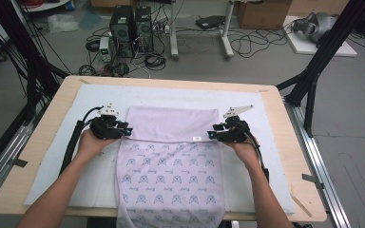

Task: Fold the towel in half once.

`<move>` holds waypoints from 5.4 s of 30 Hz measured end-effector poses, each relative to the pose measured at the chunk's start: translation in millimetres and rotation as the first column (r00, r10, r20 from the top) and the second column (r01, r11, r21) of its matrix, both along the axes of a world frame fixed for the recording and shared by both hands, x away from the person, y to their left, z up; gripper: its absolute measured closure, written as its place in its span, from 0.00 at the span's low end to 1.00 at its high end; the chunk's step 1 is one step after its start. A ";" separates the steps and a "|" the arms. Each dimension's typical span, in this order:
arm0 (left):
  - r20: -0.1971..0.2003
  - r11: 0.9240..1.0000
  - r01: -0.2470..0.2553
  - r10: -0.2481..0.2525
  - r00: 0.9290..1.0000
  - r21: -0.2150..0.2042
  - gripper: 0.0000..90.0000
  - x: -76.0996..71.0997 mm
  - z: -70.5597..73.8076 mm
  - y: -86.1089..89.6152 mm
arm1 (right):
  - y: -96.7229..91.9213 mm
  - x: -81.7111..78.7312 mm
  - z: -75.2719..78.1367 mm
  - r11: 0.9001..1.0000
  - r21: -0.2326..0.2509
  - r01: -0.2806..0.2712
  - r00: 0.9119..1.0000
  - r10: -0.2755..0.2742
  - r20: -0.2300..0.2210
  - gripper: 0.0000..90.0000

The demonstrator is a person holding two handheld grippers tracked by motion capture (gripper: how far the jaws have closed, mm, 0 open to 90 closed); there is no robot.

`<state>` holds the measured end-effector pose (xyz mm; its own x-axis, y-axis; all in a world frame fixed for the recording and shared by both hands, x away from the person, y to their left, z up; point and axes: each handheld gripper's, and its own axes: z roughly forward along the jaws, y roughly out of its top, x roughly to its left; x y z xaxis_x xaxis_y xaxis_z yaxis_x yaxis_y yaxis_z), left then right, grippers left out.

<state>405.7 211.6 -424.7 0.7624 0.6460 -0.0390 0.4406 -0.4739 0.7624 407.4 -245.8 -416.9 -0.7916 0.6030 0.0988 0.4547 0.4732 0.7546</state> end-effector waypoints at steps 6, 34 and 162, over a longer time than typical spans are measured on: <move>-0.039 1.000 0.002 -0.002 0.999 0.010 0.74 -2.5 -14.6 4.4 | -1.0 -11.3 -19.6 0.999 -0.029 -0.014 0.999 0.013 -0.047 0.63; 0.050 0.995 -0.009 0.014 0.999 -0.098 0.98 -34.0 25.5 20.3 | -8.9 -34.7 18.1 0.999 0.007 -0.044 0.996 0.043 0.079 0.96; 0.050 0.999 0.025 -0.023 0.998 -0.027 0.99 -47.8 -1.1 16.0 | -7.8 -45.3 -12.0 0.996 -0.010 -0.084 0.995 0.085 0.057 0.93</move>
